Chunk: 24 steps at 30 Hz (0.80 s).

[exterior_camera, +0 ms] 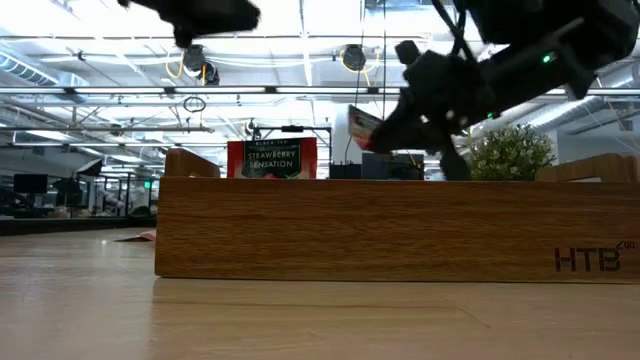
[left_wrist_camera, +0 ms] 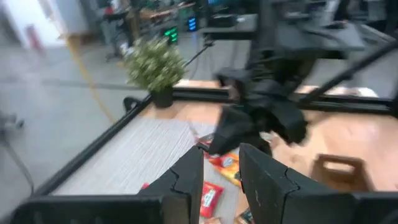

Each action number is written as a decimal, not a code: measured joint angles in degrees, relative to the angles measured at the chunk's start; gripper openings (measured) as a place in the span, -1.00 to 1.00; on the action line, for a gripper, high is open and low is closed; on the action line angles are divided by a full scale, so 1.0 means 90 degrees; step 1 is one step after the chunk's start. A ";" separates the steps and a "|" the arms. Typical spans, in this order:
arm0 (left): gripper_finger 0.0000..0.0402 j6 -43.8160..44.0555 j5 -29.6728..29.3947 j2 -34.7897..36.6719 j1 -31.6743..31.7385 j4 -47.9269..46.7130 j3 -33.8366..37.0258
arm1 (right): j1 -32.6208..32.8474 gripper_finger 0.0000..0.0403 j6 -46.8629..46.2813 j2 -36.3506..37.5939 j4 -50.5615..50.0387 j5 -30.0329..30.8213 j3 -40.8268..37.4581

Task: Pick & Place Tea
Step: Put the red tea bag into the left section of the wooden organizer

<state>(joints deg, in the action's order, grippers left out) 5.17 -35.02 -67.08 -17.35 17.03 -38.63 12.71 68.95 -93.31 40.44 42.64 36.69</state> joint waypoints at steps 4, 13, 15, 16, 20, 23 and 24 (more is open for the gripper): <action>-0.46 0.1389 0.0070 -0.0358 0.0485 0.0416 -0.0007 | -0.0045 -0.98 0.1036 -0.0482 0.1287 0.0094 0.0000; -0.46 0.2314 0.1121 -0.1335 0.1309 0.1398 0.0001 | -0.0229 -0.98 0.1255 -0.0662 0.1765 -0.0260 0.0197; -0.46 0.2282 0.1150 -0.1576 0.1394 0.1716 0.0002 | -0.0243 -0.98 0.1250 -0.0661 0.1769 -0.0261 0.0268; -0.46 0.2275 0.1235 -0.1689 0.1433 0.1903 0.0006 | -0.0251 -0.98 0.1240 -0.0657 0.1776 -0.0263 0.0289; -0.46 0.2298 0.1744 -0.2036 0.1596 0.2586 -0.0029 | -0.0301 -0.98 0.1203 -0.0662 0.1766 -0.0266 0.0317; -0.46 0.2344 0.1865 -0.2228 0.1690 0.2859 -0.0028 | -0.0297 -0.98 0.1199 -0.0659 0.1767 -0.0286 0.0323; -0.46 0.2344 0.1865 -0.2265 0.1720 0.2885 -0.0027 | -0.0297 -0.98 0.1176 -0.0659 0.1766 -0.0339 0.0323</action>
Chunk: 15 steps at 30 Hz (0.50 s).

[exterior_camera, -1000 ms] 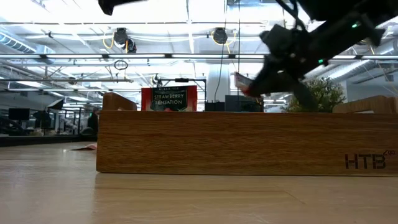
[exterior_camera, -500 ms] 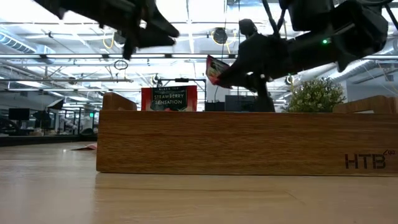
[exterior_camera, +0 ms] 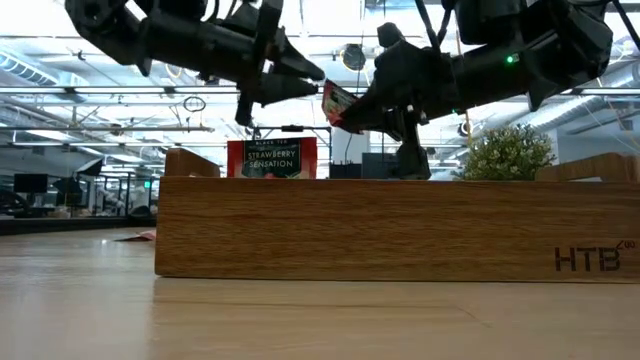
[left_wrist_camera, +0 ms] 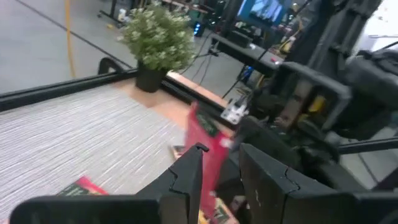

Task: Pick & Place Tea
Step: Put the red tea bag into the left section of the wooden organizer

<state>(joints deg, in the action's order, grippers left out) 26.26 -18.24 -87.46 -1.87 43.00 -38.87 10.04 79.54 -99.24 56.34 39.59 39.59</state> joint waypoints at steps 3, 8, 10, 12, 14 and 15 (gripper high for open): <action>-0.46 0.0089 0.0000 -0.0168 0.0083 0.0221 -0.0005 | 0.0000 -0.98 -0.0142 0.0000 0.0010 -0.0196 0.0000; -0.46 0.0125 0.0001 -0.0162 0.0169 0.0187 0.0000 | -0.0008 -0.98 -0.0144 0.0000 0.0024 -0.0240 0.0000; -0.46 0.0078 0.0024 -0.0170 0.0168 0.0187 0.0000 | -0.0029 -0.98 -0.0144 0.0000 0.0018 -0.0243 0.0000; -0.46 0.0046 0.0024 -0.0168 0.0178 0.0195 0.0000 | -0.0058 -0.98 -0.0148 0.0000 0.0025 -0.0245 0.0000; -0.46 0.0104 0.0024 -0.0168 0.0220 0.0124 0.0000 | -0.0074 -0.98 -0.0181 0.0000 0.0048 -0.0256 0.0000; -0.46 0.0129 0.0024 -0.0168 0.0242 0.0077 0.0000 | -0.0080 -0.98 -0.0211 0.0000 0.0059 -0.0259 0.0000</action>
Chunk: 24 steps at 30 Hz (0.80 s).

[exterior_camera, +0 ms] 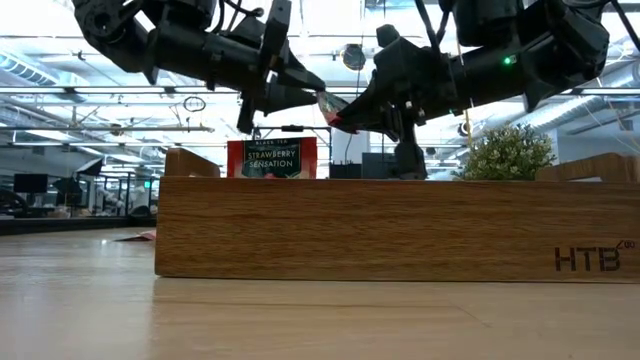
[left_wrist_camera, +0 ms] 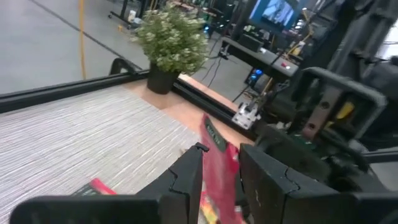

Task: Pick & Place Tea
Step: Put the red tea bag into the left section of the wooden organizer

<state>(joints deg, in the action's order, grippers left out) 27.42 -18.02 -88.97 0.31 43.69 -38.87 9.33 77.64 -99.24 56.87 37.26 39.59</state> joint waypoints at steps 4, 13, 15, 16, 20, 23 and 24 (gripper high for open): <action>-0.46 0.0015 0.0007 0.0000 0.0047 0.0008 0.0000 | 0.0002 -0.98 -0.0035 0.0000 0.0016 -0.0004 0.0007; -0.48 -0.0037 0.0774 0.0000 0.0243 -0.0006 0.0000 | 0.0002 -0.98 -0.0050 0.0000 0.0016 -0.0010 0.0007; -0.57 -0.0108 0.0870 0.0000 0.0265 -0.0009 0.0000 | 0.0002 -0.98 -0.0050 0.0000 0.0014 -0.0010 0.0007; -0.64 -0.0194 0.0874 0.0000 0.0265 -0.0009 0.0000 | 0.0002 -0.98 -0.0053 0.0000 0.0015 -0.0010 0.0007; -0.95 -0.0530 0.0871 0.0000 0.0265 -0.0004 0.0000 | 0.0002 -0.98 -0.0143 0.0000 0.0011 -0.0013 0.0010; -0.98 -0.0990 0.0781 0.0000 0.0255 0.0021 0.0000 | 0.0016 -0.92 -0.0653 0.0005 0.0025 -0.0011 0.0012; -0.98 -0.1097 0.0690 0.0000 0.0242 0.0025 0.0000 | 0.0016 -0.89 -0.0939 0.0006 0.0034 -0.0003 0.0012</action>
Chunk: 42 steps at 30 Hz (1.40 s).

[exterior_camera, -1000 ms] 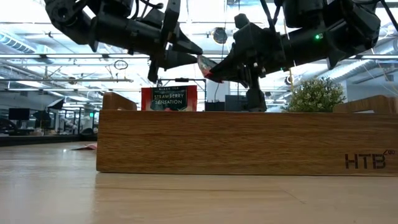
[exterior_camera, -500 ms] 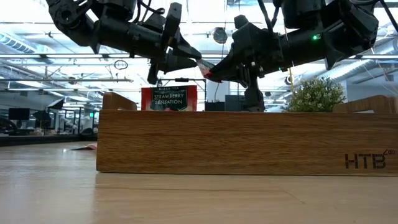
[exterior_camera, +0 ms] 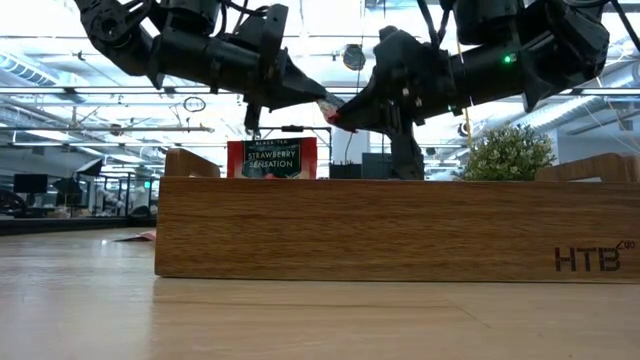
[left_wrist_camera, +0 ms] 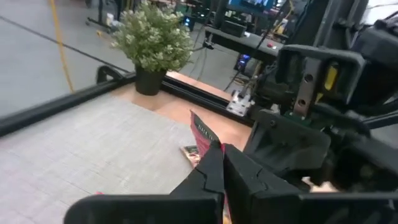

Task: Pick & Place Tea
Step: Put the red tea bag into the left section of the wooden organizer

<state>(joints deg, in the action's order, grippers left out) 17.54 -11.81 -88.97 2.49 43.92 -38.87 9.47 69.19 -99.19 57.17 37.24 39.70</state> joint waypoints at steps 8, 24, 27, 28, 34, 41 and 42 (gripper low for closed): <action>-0.99 -0.1275 -0.0537 0.0509 -0.0071 -0.0301 0.0002 | 0.0002 -0.61 -0.2867 0.0002 -0.0174 0.0388 -0.0022; -1.00 -0.3092 0.0483 0.1485 -0.2465 -0.1296 0.0557 | -0.0046 -0.49 -0.4316 0.1513 -0.0324 0.0953 -0.1024; -1.00 -0.2889 0.0275 0.1108 -0.2806 -0.0727 0.0768 | -0.0070 -0.49 -0.4513 0.1863 -0.0333 0.0702 -0.1214; -1.00 -0.2909 0.0137 0.0956 -0.2886 -0.0513 0.0817 | -0.0081 -0.49 -0.4567 0.1934 -0.0324 0.0642 -0.1237; -1.00 -0.3012 -0.0026 -0.0215 -0.3136 0.0911 0.0833 | -0.0092 -0.49 -0.4651 0.2037 -0.0294 0.0662 -0.1287; -1.00 -0.2857 -0.0472 -0.0758 -0.3602 0.1448 0.0833 | -0.0087 -0.49 -0.4633 0.2034 -0.0347 0.0672 -0.1285; -1.00 -0.2812 -0.0580 -0.0769 -0.3646 0.1435 0.0833 | -0.0087 -0.49 -0.4630 0.2034 -0.0338 0.0669 -0.1285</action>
<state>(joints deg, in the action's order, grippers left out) -7.76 -17.03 -95.89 -30.32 56.84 -31.38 8.69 27.51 -80.88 54.13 43.26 28.14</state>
